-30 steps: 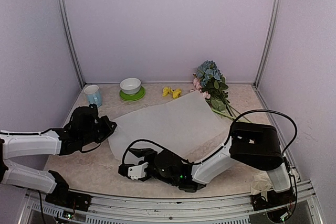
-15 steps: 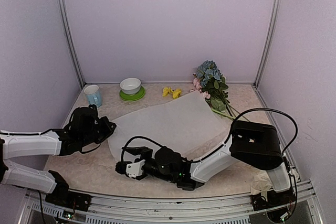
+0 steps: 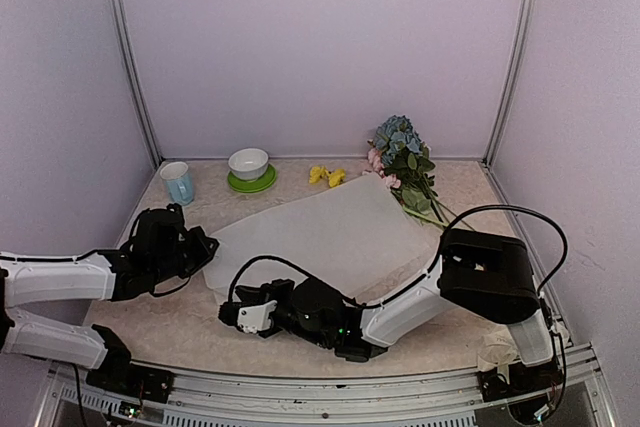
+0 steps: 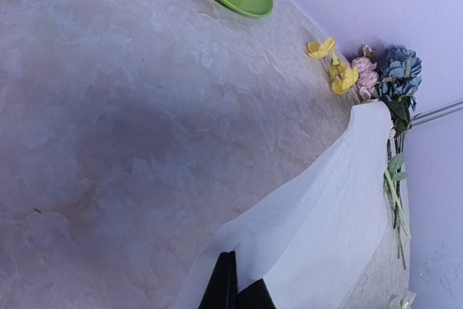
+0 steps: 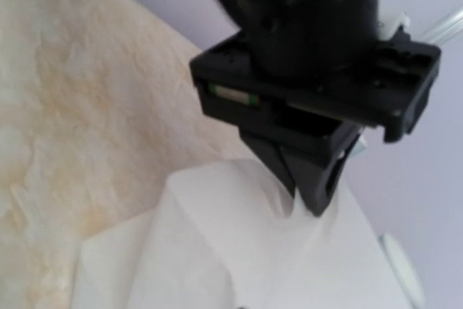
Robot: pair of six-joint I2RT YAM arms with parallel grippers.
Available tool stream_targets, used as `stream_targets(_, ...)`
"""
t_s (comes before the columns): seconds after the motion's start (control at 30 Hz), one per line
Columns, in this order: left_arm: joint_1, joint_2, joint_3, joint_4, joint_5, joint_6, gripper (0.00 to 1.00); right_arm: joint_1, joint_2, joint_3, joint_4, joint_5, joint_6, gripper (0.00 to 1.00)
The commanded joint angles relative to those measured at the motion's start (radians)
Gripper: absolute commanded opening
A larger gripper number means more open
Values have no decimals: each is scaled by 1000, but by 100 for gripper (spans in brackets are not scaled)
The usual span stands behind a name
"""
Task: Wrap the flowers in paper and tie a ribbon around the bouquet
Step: Pass from the left arm to the right
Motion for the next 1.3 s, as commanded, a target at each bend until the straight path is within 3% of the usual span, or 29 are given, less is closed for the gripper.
stream_targets(0.0, 6, 3, -13, 14, 7, 20, 0, -5, -37, -25, -39, 41, 4, 0)
stream_targets(0.1, 8, 4, -16, 16, 27, 31, 0, -6, -57, -43, -62, 17, -4, 0)
stream_targets(0.13, 7, 1, -16, 19, 40, 48, 5, -8, -64, -47, -76, 12, -7, 0)
stream_targets(0.27, 11, -45, -17, 22, 69, 130, 32, -20, -100, -77, -152, -59, -11, 0)
stream_targets(0.33, 24, -66, -16, 16, 88, 165, 59, -29, -131, -97, -185, -105, 12, 0)
stream_targets(0.37, 34, -76, -13, 9, 102, 185, 68, -36, -148, -107, -200, -128, 27, 0)
stream_targets(0.43, 41, -102, -2, -7, 117, 235, 75, -63, -195, -114, -264, -199, 87, 0)
stream_targets(0.57, 14, -182, 31, -15, 140, 366, 70, -190, -295, -26, -623, -553, 275, 0)
stream_targets(0.7, -92, -264, 51, 27, 189, 540, 55, -284, -362, 0, -771, -795, 347, 0)
stream_targets(0.9, -261, -344, 124, -65, 313, 841, 55, -346, -425, -3, -864, -898, 386, 0)
stream_targets(1.07, -300, -323, 224, -196, 323, 926, 55, -347, -495, -38, -877, -927, 407, 0)
stream_targets(1.13, -309, -307, 289, -262, 375, 952, 60, -349, -524, -51, -877, -918, 417, 0)
stream_targets(1.27, -312, -306, 304, -262, 487, 962, 60, -353, -584, -80, -872, -895, 429, 0)
